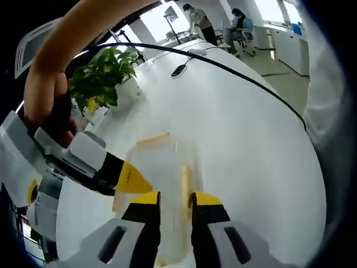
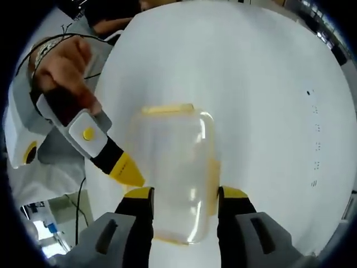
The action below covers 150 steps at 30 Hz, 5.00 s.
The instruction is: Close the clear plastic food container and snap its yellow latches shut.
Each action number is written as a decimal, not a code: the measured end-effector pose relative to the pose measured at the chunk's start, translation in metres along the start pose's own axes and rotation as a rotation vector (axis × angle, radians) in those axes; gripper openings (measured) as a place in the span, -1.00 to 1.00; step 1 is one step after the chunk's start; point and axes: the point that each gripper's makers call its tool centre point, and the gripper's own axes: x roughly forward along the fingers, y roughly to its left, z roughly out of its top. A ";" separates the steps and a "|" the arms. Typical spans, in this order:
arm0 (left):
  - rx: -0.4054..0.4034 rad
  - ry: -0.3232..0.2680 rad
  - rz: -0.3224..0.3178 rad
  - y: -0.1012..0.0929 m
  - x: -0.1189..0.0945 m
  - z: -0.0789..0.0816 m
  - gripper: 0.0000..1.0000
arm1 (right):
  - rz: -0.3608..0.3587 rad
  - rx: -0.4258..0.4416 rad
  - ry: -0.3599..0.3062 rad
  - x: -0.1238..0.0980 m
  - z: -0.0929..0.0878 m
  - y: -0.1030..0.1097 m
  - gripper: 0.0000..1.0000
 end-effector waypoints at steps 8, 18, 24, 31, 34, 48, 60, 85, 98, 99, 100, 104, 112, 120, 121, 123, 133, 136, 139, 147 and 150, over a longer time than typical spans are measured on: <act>0.012 -0.012 0.004 0.000 0.001 0.000 -0.73 | 0.065 0.014 -0.051 0.003 0.004 -0.007 -0.25; 0.017 -0.016 0.006 -0.002 -0.001 0.000 -0.72 | 0.068 0.012 -0.062 0.002 0.005 -0.005 -0.20; 0.001 -0.015 0.005 -0.002 -0.001 0.001 -0.70 | 0.067 0.013 -0.094 -0.001 0.001 0.000 -0.17; -0.129 -0.080 0.002 0.002 -0.003 0.003 -0.69 | 0.002 0.006 -0.114 -0.005 -0.003 0.007 -0.16; -0.103 -0.074 -0.002 0.001 -0.002 0.002 -0.66 | -0.026 0.023 -0.143 -0.006 -0.006 0.006 -0.14; -0.253 -0.060 0.026 0.007 -0.016 -0.007 0.00 | -0.093 0.025 -0.244 -0.019 -0.020 0.006 0.18; -0.321 -0.068 0.083 0.044 -0.035 -0.023 0.42 | -0.169 0.006 -0.320 -0.031 -0.033 0.011 0.20; -0.289 0.064 -0.101 0.039 -0.007 -0.062 0.67 | -0.194 0.020 -0.334 0.001 -0.059 0.023 0.60; -0.268 0.107 -0.147 0.029 0.002 -0.068 0.52 | -0.214 -0.001 -0.332 0.011 -0.062 0.022 0.48; -0.269 0.107 -0.149 0.029 0.002 -0.068 0.52 | -0.215 -0.002 -0.334 0.011 -0.062 0.022 0.48; -0.269 0.107 -0.149 0.029 0.002 -0.068 0.52 | -0.216 -0.004 -0.334 0.011 -0.062 0.022 0.48; -0.264 0.111 -0.155 0.028 0.000 -0.070 0.52 | -0.217 -0.005 -0.336 0.011 -0.060 0.024 0.47; -0.246 0.133 -0.173 0.023 -0.010 -0.079 0.51 | -0.220 -0.005 -0.340 0.014 -0.047 0.030 0.47; -0.244 0.142 -0.176 0.016 -0.029 -0.098 0.51 | -0.219 -0.008 -0.343 0.019 -0.022 0.037 0.47; -0.244 0.144 -0.177 0.015 -0.032 -0.101 0.51 | -0.219 -0.009 -0.344 0.019 -0.018 0.036 0.47; -0.244 0.153 -0.180 0.012 -0.041 -0.109 0.51 | -0.218 -0.014 -0.346 0.021 -0.006 0.039 0.47; -0.258 0.158 -0.177 0.001 -0.076 -0.142 0.50 | -0.214 -0.030 -0.339 0.029 0.041 0.049 0.46; -0.256 0.158 -0.173 -0.001 -0.085 -0.151 0.49 | -0.215 -0.026 -0.339 0.031 0.054 0.053 0.46; -0.252 0.159 -0.175 -0.003 -0.093 -0.158 0.49 | -0.217 -0.022 -0.337 0.033 0.064 0.056 0.46; -0.251 0.132 -0.184 -0.008 -0.109 -0.172 0.48 | -0.220 -0.010 -0.331 0.036 0.085 0.058 0.46; -0.251 0.123 -0.188 -0.009 -0.113 -0.176 0.48 | -0.222 -0.008 -0.322 0.037 0.089 0.060 0.46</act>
